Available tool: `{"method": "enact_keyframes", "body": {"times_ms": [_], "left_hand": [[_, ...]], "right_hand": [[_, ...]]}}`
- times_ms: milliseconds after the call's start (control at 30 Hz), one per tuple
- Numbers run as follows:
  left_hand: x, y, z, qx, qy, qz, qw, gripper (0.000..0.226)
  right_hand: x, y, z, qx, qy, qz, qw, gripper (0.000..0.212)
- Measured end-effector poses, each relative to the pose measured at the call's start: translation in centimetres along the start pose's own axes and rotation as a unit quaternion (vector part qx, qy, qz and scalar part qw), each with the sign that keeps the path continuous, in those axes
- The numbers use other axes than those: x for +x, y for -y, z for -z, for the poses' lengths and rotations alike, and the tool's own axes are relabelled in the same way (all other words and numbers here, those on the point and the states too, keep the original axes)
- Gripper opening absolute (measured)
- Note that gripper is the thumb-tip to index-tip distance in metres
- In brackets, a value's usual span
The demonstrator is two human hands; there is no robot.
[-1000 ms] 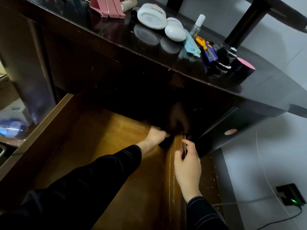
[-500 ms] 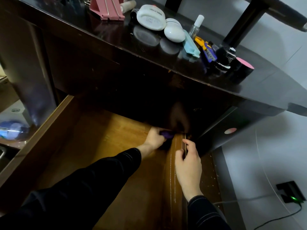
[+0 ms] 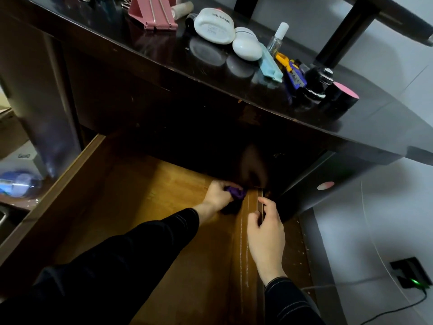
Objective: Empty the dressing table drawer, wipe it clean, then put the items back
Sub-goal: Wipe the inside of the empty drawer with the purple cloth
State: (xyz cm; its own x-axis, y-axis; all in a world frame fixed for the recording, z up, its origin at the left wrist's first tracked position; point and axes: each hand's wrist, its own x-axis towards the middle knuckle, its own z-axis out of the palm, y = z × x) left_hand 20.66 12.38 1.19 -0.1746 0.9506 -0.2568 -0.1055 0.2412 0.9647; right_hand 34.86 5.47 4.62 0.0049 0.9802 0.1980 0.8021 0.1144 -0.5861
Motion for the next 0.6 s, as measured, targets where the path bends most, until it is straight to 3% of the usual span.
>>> {"method": "enact_keyframes", "body": {"times_ms": [100, 300, 433, 500, 567, 600], "left_hand": [[0.6, -1.4, -0.5, 0.004, -0.034, 0.003, 0.999, 0.024], [0.9, -0.5, -0.5, 0.028, -0.005, -0.01, 1.0, 0.019], [1.1, 1.1, -0.5, 0.195, 0.02, -0.06, 0.979, 0.044], [1.0, 0.5, -0.9, 0.25, 0.024, -0.081, 0.965, 0.028], [1.1, -0.5, -1.1, 0.212, -0.001, -0.067, 0.975, 0.003], [1.3, -0.9, -1.0, 0.171, -0.016, -0.053, 0.984, 0.01]], "right_hand": [[0.0, 0.0, -0.1, 0.001, -0.004, -0.001, 1.0, 0.038], [0.0, -0.2, -0.1, 0.003, -0.006, -0.003, 1.0, 0.038], [0.0, -0.1, -0.1, 0.002, -0.007, 0.0, 1.0, 0.037], [0.1, -0.1, 0.0, 0.004, -0.008, 0.004, 1.0, 0.036], [0.0, -0.1, 0.0, 0.01, -0.006, 0.004, 1.0, 0.036], [0.0, -0.1, 0.0, 0.01, -0.006, 0.005, 1.0, 0.037]]}}
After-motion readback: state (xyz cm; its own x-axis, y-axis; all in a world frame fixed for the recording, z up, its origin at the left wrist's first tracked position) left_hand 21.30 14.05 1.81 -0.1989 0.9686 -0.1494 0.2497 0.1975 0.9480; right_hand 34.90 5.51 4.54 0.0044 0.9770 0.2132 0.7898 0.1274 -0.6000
